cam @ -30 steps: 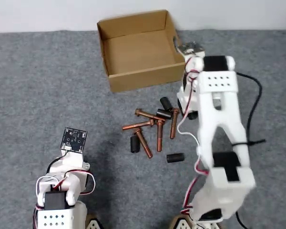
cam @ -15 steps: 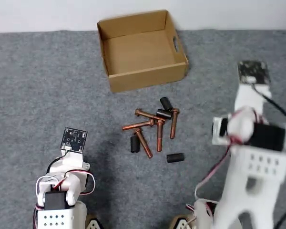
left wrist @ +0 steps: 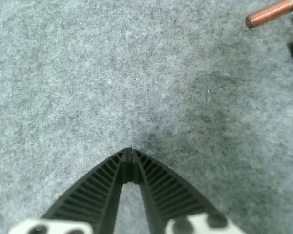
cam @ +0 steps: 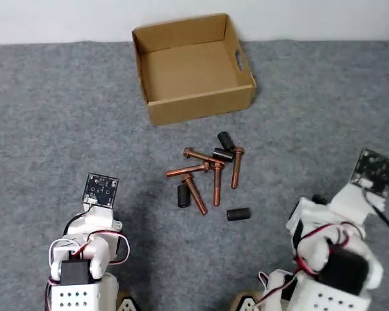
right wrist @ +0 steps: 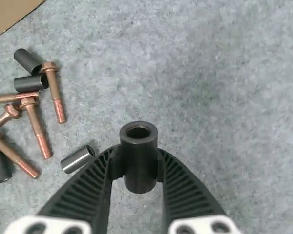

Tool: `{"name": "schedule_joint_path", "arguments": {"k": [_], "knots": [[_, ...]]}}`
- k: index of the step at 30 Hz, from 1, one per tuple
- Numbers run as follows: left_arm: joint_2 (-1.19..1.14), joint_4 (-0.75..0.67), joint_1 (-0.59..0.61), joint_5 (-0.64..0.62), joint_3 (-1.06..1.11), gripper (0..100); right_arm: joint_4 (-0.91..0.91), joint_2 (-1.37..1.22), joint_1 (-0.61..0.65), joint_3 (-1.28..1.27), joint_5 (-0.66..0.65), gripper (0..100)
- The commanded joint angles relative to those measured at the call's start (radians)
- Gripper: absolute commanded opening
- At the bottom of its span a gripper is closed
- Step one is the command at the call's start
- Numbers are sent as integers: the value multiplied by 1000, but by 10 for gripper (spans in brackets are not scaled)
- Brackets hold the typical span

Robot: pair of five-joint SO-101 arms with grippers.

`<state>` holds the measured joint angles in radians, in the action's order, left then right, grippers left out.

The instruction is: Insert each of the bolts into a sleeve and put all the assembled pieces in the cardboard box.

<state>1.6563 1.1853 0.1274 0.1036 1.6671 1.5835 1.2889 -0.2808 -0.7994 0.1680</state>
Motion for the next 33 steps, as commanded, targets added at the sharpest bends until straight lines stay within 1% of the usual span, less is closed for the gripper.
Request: {"name": "schedule_joint_path", "arguments": {"k": [1, 6, 8, 10, 12, 15, 18, 21, 23, 25, 26, 27, 28, 31, 33], "knots": [[8, -51, 6, 6, -8, 6, -44, 91, -12, -75, 28, 9], [2, -75, 41, 3, -137, 6, -50, 189, -12, -192, 52, 9], [-2, -54, 41, -31, -211, 6, -59, 222, -13, -210, 51, 9], [-21, -14, 18, -64, -278, 6, -62, 252, -13, -241, 49, 9], [-77, 40, -37, -83, -360, 6, -70, 283, -13, -255, 48, 9], [-245, 132, -144, -155, -522, 7, -73, 328, -13, -270, 48, 9], [-473, 230, -252, -219, -728, 7, -74, 372, -13, -279, 46, 9], [-703, 315, -353, -224, -937, 8, -64, 403, -13, -281, 44, 9], [-841, 342, -399, -222, -1058, 8, -59, 412, -13, -287, 35, 11], [-964, 359, -428, -218, -1162, 8, -51, 424, -13, -293, -8, 11], [-1026, 370, -439, -195, -1211, 8, -48, 427, -13, -295, -25, 10], [-1083, 373, -450, -141, -1254, 8, -44, 429, -13, -296, -37, 10], [-1145, 373, -456, -63, -1296, 8, -39, 433, -13, -296, -44, 10], [-1312, 368, -454, 236, -1403, 8, -38, 435, -13, -298, -44, 10], [-1415, 371, -454, 365, -1475, 8, -38, 435, -13, -302, -46, 9]]}}
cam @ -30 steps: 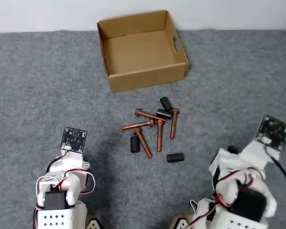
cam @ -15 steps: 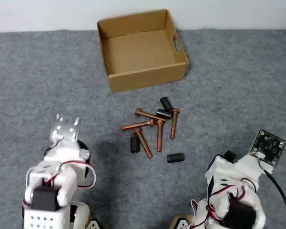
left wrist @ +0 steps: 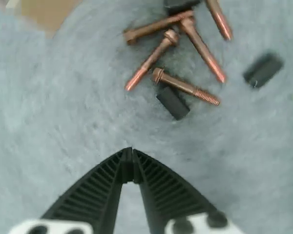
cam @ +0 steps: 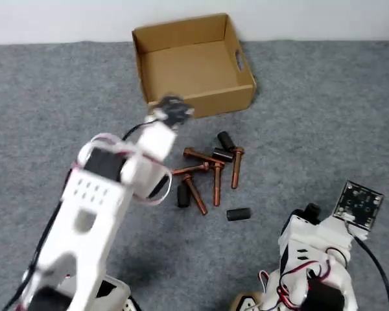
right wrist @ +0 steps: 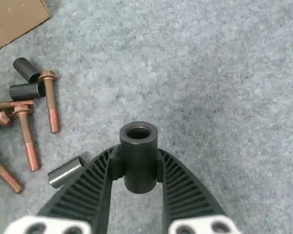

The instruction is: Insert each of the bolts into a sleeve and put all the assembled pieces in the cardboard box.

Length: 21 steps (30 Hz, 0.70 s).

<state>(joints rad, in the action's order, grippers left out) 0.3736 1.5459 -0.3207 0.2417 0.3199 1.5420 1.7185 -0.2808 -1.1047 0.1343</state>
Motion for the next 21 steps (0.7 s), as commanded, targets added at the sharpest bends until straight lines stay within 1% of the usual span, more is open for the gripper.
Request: {"name": "schedule_joint_path", "arguments": {"k": [1, 4, 8, 11, 14, 21], "knots": [[-184, 14, -8, 259, -168, 8, 4, 5, -13, 3, -12, 9], [-336, 15, -12, 307, -269, 8, 2, 5, -13, 2, -12, 9], [-535, 64, -17, 457, -401, 9, 2, 7, -13, 2, -12, 9], [-647, 143, -17, 523, -532, 66, 2, 7, -13, 2, -12, 9], [-744, 184, -17, 534, -674, 136, 2, 7, -13, 2, -12, 9], [-959, 206, -40, 535, -944, 145, 1, 28, -13, -2, -12, 9]]}}
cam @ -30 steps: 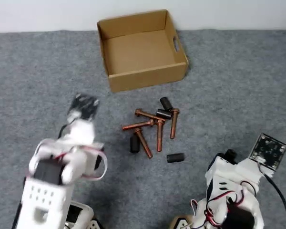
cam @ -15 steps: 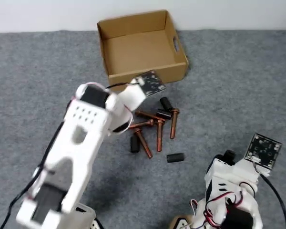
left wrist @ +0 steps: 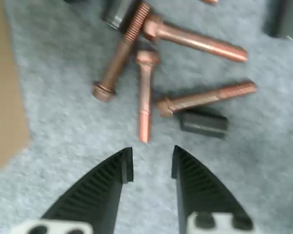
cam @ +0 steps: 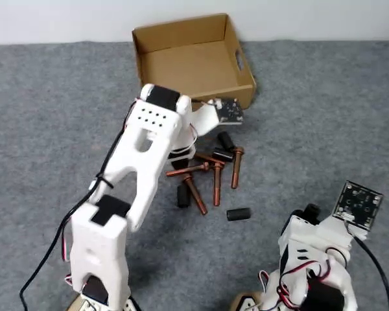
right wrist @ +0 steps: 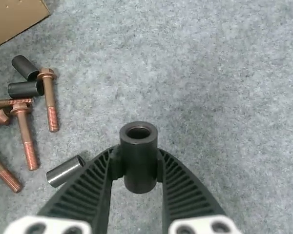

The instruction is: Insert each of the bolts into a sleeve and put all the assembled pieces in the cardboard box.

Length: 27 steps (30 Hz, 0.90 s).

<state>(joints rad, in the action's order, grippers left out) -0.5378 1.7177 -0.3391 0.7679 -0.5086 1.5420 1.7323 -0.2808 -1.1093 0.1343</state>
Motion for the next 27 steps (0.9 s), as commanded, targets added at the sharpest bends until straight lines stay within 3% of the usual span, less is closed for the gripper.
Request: {"name": "schedule_joint_path", "arguments": {"k": [1, 16, 27], "knots": [[-75, 35, -31, 9, -137, 145, 1, 28, -13, 3, -12, 9], [-316, 34, -72, 8, -305, 145, -4, 48, -13, -8, -12, 9], [-566, 34, -72, 6, -552, 141, -4, 48, -13, -9, -12, 9]]}}
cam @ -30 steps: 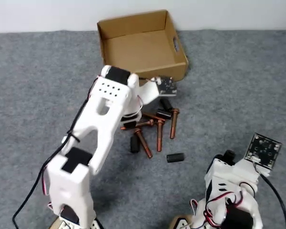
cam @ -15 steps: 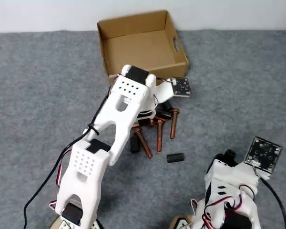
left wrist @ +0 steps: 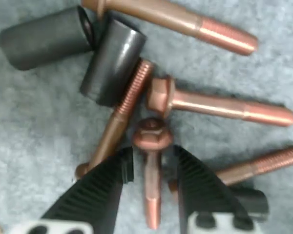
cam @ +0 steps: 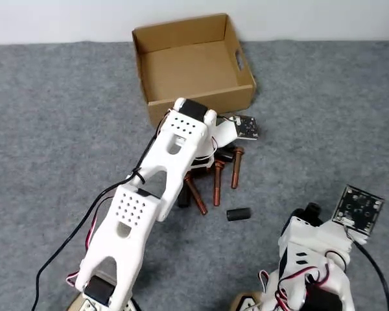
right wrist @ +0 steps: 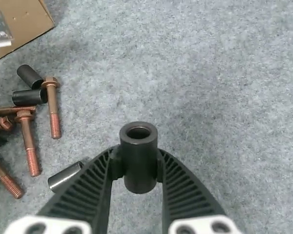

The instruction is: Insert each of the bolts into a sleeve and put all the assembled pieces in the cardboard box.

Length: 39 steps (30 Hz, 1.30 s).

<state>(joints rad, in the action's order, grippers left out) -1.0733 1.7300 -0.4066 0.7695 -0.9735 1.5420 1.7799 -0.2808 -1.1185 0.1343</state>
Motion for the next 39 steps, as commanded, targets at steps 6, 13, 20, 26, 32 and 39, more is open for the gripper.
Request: {"name": "schedule_joint_path", "arguments": {"k": [6, 13, 20, 26, 32, 39], "knots": [[-91, 23, -5, -28, -177, 58, -4, 1, -13, 0, -12, 9], [-28, 26, 8, -117, -176, 5, -5, 1, -13, -5, -12, 9], [272, 28, -14, -207, 35, 5, -5, 2, -8, -5, -12, 9], [726, 25, -34, -210, 478, 5, -5, 5, -8, -5, -12, 9], [1191, 21, -32, -410, 794, 5, -5, 10, -7, -5, -14, 9], [1539, 20, -25, -540, 978, 5, -7, 10, 62, 5, -57, 9]]}}
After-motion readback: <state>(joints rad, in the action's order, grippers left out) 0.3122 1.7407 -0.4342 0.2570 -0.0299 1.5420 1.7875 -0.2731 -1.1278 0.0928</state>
